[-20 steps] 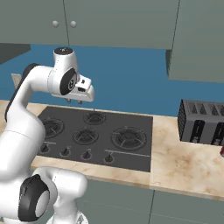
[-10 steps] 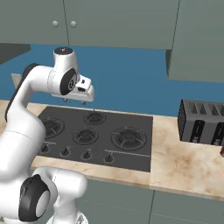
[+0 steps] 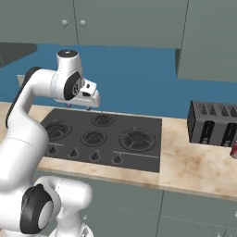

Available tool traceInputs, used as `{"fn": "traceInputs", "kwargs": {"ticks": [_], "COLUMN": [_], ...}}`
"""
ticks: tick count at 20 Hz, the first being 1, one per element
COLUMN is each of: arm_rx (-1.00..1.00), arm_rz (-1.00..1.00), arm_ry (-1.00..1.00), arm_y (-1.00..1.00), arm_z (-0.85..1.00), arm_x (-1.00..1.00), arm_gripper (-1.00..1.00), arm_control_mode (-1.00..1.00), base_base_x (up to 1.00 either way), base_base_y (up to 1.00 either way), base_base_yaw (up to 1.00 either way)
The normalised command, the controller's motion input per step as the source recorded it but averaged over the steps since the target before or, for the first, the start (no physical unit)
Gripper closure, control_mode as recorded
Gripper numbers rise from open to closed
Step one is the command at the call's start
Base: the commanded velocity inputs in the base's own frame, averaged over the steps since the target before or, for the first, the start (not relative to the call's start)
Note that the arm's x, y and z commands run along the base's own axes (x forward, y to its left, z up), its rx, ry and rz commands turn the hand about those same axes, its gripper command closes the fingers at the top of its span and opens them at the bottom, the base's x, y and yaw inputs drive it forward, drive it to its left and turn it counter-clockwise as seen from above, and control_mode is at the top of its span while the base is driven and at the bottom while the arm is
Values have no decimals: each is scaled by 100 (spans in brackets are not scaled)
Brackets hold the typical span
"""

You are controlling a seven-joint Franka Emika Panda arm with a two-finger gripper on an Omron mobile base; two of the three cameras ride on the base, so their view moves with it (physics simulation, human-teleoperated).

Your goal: Four empty soda cans are scattered around the kitchen. Gather all the cans and cluster them next to the stove for recycling.

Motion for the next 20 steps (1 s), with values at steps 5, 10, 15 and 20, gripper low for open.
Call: {"fn": "traceInputs", "kwargs": {"ticks": [5,10,15,20], "arm_rx": [0,0,0,0], "arm_rz": [0,0,0,0], "arm_ry": [0,0,0,0], "arm_y": [0,0,0,0], "arm_z": [0,0,0,0], "arm_x": [0,0,0,0], "arm_gripper": [-100,-100,-100,-100], "arm_control_mode": [100,100,100,100], "base_base_x": [-38,-35,-26,-18], "base_base_y": [-1,-2,-10,-7], "base_base_yaw": [0,0,44,83]}}
